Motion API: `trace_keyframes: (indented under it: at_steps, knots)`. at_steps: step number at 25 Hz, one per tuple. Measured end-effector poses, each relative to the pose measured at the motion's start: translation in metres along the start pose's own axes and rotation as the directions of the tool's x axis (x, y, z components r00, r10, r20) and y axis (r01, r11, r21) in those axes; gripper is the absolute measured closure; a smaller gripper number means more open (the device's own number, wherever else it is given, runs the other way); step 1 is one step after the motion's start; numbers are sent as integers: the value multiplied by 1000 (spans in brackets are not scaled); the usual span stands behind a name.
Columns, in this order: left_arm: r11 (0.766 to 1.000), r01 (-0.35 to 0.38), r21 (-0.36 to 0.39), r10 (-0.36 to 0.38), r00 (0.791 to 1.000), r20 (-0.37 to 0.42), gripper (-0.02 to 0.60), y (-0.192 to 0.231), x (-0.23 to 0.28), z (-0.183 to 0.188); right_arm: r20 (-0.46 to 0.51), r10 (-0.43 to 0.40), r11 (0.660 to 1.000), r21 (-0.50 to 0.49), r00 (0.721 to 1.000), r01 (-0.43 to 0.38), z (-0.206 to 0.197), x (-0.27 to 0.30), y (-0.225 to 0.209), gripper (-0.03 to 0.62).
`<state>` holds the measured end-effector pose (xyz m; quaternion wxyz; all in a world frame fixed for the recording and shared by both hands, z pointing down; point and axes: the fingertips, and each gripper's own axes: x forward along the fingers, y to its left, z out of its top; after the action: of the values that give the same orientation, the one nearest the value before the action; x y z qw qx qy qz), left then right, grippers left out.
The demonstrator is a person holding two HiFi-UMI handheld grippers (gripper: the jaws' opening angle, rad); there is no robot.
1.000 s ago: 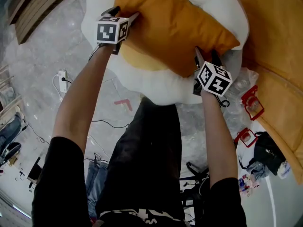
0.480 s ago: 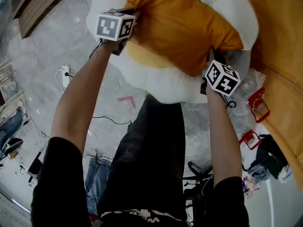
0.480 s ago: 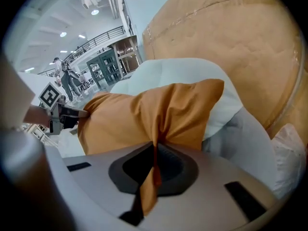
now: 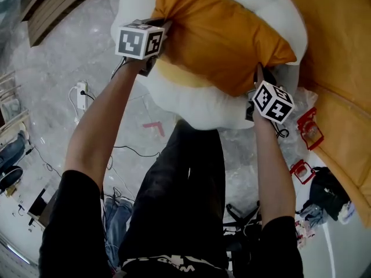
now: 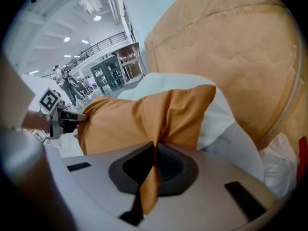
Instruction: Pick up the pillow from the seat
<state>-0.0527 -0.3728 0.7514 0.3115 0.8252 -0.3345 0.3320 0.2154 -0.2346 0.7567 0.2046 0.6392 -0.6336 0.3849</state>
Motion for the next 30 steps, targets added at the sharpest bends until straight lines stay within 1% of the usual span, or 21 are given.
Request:
trace_keyframes:
  at_steps: [3, 5, 7, 10, 13, 15, 17, 19, 21, 23, 25, 30]
  knots:
    - [1000, 1, -18, 0, 999, 42, 568, -3, -28, 28, 45, 9, 999, -53, 999, -7, 44, -18, 9, 563]
    - [1000, -6, -22, 7, 998, 57, 568, -7, -52, 47, 65, 14, 997, -82, 998, -9, 73, -36, 18, 563]
    - [999, -20, -33, 22, 997, 68, 568, -15, -85, 64, 90, 18, 996, -84, 996, -11, 101, -63, 30, 563]
    - [998, -34, -57, 40, 993, 113, 568, -32, -146, 94, 141, 39, 995, -98, 989, -25, 147, -112, 51, 563]
    - [998, -43, -42, 49, 987, 154, 568, -51, -195, 123, 175, 51, 990, -136, 983, -27, 187, -148, 62, 564]
    - [998, -56, -33, 61, 982, 179, 568, -63, -225, 137, 197, 53, 990, -138, 979, -26, 208, -173, 70, 563]
    - [997, -69, -25, 73, 974, 214, 568, -76, -260, 151, 233, 73, 988, -146, 970, -39, 227, -204, 83, 563]
    - [997, -79, 0, 76, 962, 263, 568, -90, -300, 163, 273, 112, 982, -175, 956, -65, 245, -241, 97, 563]
    - [996, -78, 35, 63, 944, 324, 568, -111, -341, 175, 310, 158, 973, -213, 938, -94, 260, -281, 109, 563]
    - [994, -79, 75, 43, 920, 390, 568, -135, -384, 186, 345, 211, 959, -254, 915, -125, 272, -324, 118, 563]
    - [988, -100, 114, 38, 893, 448, 568, -158, -427, 199, 373, 261, 945, -289, 891, -155, 283, -366, 125, 563]
    - [973, -126, 191, 1, 838, 546, 568, -210, -512, 217, 426, 335, 922, -330, 841, -200, 307, -452, 141, 563]
